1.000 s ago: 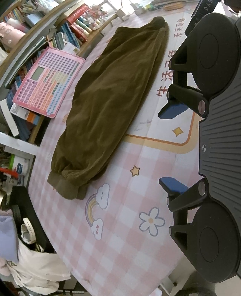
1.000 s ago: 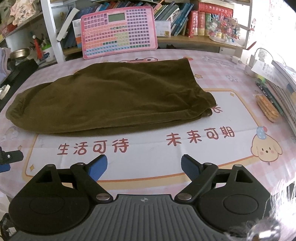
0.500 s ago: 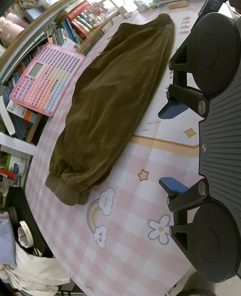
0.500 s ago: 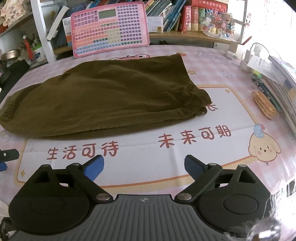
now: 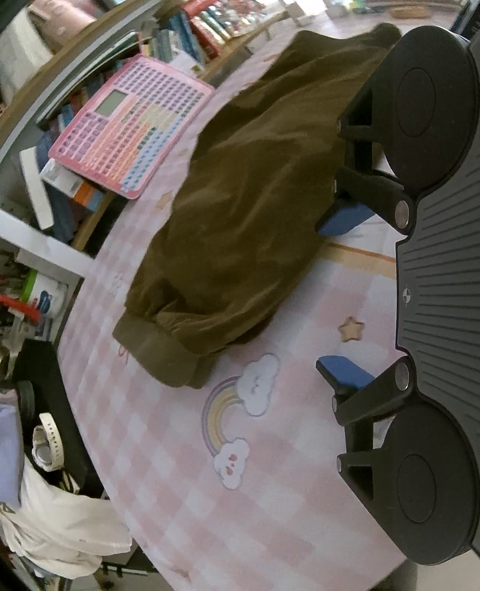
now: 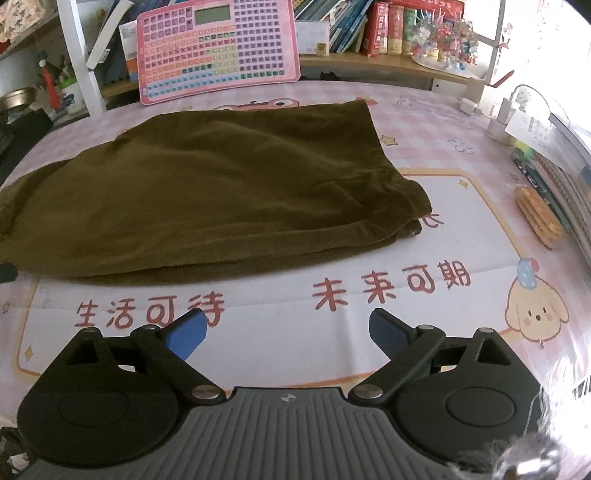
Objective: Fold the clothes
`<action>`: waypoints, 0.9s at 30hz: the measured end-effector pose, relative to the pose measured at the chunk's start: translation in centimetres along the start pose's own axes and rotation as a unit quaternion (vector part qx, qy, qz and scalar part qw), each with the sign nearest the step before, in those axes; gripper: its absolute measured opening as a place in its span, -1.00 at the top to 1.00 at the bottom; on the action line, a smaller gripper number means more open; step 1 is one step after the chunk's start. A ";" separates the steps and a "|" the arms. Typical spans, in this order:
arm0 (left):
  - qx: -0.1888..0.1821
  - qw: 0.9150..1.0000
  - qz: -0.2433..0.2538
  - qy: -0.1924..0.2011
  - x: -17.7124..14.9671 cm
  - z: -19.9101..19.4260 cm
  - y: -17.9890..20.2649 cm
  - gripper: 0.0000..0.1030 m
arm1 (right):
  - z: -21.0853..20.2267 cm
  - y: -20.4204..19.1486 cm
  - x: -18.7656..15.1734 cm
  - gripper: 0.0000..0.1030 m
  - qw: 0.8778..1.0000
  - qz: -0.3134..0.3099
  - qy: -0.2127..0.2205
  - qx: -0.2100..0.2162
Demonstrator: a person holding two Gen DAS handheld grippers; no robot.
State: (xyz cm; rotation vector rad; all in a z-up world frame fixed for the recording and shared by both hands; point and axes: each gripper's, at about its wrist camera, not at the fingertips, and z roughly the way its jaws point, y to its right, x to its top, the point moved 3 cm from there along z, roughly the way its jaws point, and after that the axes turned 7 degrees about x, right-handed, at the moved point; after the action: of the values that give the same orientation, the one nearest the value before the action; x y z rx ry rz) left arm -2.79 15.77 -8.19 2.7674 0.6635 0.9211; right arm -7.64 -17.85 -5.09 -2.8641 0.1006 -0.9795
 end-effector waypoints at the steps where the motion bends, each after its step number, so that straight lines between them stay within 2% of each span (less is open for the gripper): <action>1: -0.003 1.000 -0.008 0.002 0.3 0.2 -0.2 -0.41 | 0.2 -0.1 0.3 -0.85 1.000 -0.002 0.004 -0.001; 6: -0.037 0.994 -0.099 0.003 2.4 1.4 -1.9 -0.34 | 1.6 -1.7 2.6 -0.85 1.000 -0.018 0.019 0.010; 10: -0.064 0.980 -0.190 -0.008 3.8 2.5 -3.4 -0.22 | 3.2 -4.8 5.0 -0.85 0.997 -0.060 0.040 0.032; 13: -0.074 0.970 -0.233 -0.010 4.6 3.4 -4.0 -0.09 | 4.8 -8.0 6.6 -0.85 0.990 -0.114 0.061 0.049; 16: -0.075 0.962 -0.262 -0.010 5.0 4.1 -4.2 0.10 | 6.7 -10.9 8.4 -0.85 0.983 -0.156 0.080 0.060; 19: -0.069 0.959 -0.276 -0.013 5.1 4.2 -4.4 0.24 | 8.6 -13.3 10.5 -0.85 0.977 -0.179 0.091 0.066; 22: -0.074 0.957 -0.281 -0.011 5.0 4.2 -4.6 0.25 | 10.5 -15.3 12.2 -0.85 0.974 -0.190 0.098 0.071; 27: -0.079 0.955 -0.286 -0.011 5.0 4.2 -4.8 0.21 | 14.2 -17.3 12.8 -0.85 0.976 -0.200 0.068 0.054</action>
State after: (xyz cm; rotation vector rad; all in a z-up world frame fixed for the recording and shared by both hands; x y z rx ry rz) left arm 1.55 22.25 -10.18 2.2360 1.2349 0.7663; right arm 11.65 -0.78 -6.32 -2.7690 -0.5196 -1.2030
